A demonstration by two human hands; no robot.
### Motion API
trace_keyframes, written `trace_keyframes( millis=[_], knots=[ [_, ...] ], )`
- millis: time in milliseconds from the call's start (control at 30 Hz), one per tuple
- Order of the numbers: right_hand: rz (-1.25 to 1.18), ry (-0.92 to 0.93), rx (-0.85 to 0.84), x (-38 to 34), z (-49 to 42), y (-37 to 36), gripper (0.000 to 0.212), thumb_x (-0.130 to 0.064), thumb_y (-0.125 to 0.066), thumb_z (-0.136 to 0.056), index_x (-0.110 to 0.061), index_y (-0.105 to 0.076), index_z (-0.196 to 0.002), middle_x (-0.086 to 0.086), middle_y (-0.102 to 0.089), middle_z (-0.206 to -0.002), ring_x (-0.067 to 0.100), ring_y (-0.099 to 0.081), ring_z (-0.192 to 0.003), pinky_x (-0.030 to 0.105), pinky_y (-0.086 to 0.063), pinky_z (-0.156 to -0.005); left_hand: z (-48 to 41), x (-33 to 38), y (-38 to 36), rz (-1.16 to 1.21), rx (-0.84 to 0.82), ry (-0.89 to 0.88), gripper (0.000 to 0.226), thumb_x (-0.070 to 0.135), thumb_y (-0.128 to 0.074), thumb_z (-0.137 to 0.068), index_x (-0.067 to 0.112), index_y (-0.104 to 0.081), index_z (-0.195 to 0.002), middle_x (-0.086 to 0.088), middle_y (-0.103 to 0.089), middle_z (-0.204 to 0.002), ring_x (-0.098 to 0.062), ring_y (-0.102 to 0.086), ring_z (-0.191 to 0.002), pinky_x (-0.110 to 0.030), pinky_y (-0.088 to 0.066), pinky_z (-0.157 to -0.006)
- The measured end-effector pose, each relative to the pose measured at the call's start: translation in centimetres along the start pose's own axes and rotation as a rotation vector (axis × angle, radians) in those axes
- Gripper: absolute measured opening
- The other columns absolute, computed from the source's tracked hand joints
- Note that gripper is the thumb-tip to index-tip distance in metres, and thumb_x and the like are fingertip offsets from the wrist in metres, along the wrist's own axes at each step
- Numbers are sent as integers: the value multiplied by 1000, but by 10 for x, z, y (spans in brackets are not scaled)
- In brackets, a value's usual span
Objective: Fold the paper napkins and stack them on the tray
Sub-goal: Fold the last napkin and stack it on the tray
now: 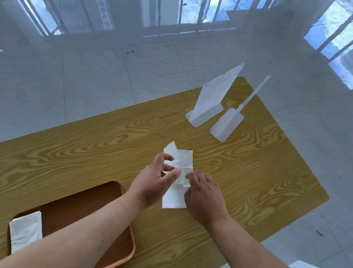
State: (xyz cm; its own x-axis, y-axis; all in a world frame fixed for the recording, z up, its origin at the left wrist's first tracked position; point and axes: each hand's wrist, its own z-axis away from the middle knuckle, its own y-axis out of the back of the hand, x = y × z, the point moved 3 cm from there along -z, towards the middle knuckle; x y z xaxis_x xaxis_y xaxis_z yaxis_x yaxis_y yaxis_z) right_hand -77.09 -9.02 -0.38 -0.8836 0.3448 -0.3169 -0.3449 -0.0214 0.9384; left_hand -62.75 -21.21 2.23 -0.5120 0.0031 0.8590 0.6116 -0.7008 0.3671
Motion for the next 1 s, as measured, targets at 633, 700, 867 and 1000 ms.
trace_keyframes(
  millis=[633,700,867,1000],
  knots=[
    [67,167,-168,3,10,-18,32,-42,-52,-96,-23,-61,-120,-5,-56,-113,17,-51,-107,35,-47,-96,9,-49,-15,-964,-74,-358,38,54,-58,-93,27,-62,-120,8,-59,-121,-17,-53,-113,-34,-48,-93],
    [77,165,-180,2,9,-19,32,-43,-51,-96,-24,-60,-120,-5,-55,-113,17,-50,-107,35,-46,-97,10,-51,-15,-969,-103,-391,40,55,-58,-93,27,-62,-121,8,-58,-122,-17,-52,-113,-35,-47,-94],
    [55,181,-179,-2,7,-19,31,-43,-48,-97,-24,-61,-120,-5,-57,-113,16,-51,-107,34,-46,-97,16,-52,-22,-1039,-180,-520,41,55,-59,-91,26,-64,-120,6,-60,-118,-19,-56,-107,-37,-51,-90],
    [52,206,-178,-2,10,-17,30,-44,-49,-97,-24,-62,-115,-6,-58,-109,16,-52,-103,34,-48,-94,19,-51,-24,-1103,-196,-552,34,52,-65,-88,25,-69,-107,4,-64,-109,-19,-61,-96,-36,-54,-79]
  ],
)
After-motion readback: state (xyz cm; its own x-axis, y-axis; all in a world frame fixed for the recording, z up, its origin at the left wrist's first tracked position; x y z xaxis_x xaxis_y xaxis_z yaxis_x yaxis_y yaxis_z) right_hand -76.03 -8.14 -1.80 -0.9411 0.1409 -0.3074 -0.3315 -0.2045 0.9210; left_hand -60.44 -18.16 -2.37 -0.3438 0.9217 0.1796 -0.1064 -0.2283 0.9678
